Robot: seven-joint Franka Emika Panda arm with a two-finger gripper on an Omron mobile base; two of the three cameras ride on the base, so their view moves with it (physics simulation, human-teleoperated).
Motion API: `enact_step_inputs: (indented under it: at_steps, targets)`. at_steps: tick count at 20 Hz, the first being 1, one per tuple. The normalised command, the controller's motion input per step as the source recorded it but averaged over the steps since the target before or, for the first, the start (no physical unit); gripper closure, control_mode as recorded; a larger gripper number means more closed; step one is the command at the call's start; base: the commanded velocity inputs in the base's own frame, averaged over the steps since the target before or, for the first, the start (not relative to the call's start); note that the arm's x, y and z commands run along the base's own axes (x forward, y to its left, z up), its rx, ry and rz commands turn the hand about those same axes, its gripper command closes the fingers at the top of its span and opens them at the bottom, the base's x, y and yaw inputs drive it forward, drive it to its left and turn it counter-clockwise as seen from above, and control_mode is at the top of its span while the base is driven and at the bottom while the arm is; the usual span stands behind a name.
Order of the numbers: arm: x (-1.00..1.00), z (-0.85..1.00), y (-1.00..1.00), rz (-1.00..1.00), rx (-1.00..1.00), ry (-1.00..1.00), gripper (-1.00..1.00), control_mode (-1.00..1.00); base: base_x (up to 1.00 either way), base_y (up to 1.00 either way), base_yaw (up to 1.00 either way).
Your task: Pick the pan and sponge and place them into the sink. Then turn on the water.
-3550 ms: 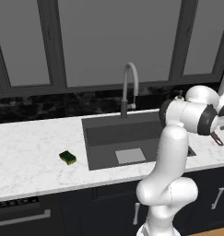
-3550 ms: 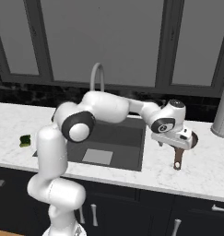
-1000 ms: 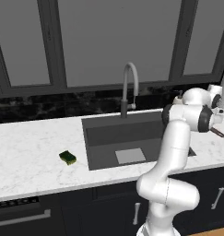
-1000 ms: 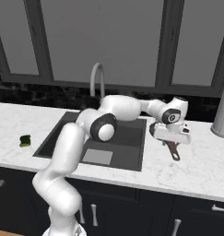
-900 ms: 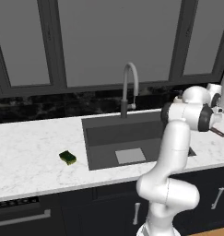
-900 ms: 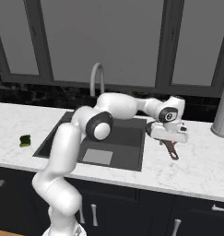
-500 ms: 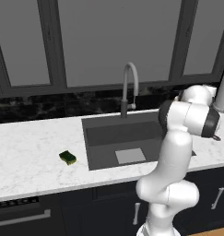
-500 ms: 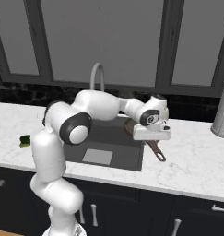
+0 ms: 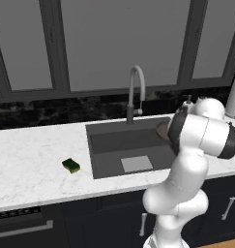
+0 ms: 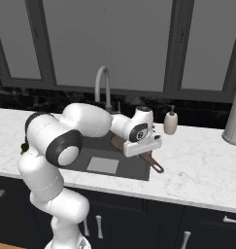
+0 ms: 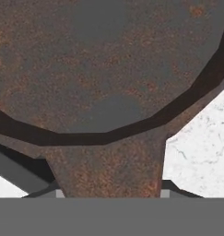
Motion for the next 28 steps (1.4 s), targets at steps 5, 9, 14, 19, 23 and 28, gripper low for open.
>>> enact_step_inputs:
  at_steps: [5, 9, 14, 19, 23, 28]
  targets:
    - [0.0, -0.02, 0.19, 0.04, 0.0, 0.0, 1.0, -1.0, 0.0, 0.0, 0.0]
    - [0.11, -0.04, 0.73, 0.23, 0.01, 0.05, 1.0, -1.0, 0.0, 0.0, 0.0]
    - [0.33, 0.0, 0.82, 0.44, 0.01, 0.17, 1.0, -1.0, 0.0, 0.0, 0.0]
    - [0.36, -0.06, 0.63, 0.43, 0.03, 0.05, 1.0, -1.0, 0.0, 0.0, 0.0]
    - [0.28, -0.29, 0.17, 0.19, 0.0, 0.0, 1.0, -1.0, 0.0, 0.0, 0.0]
    - [0.14, -0.2, 0.01, 0.04, 0.0, 0.0, 1.0, -1.0, 0.0, 0.0, 0.0]
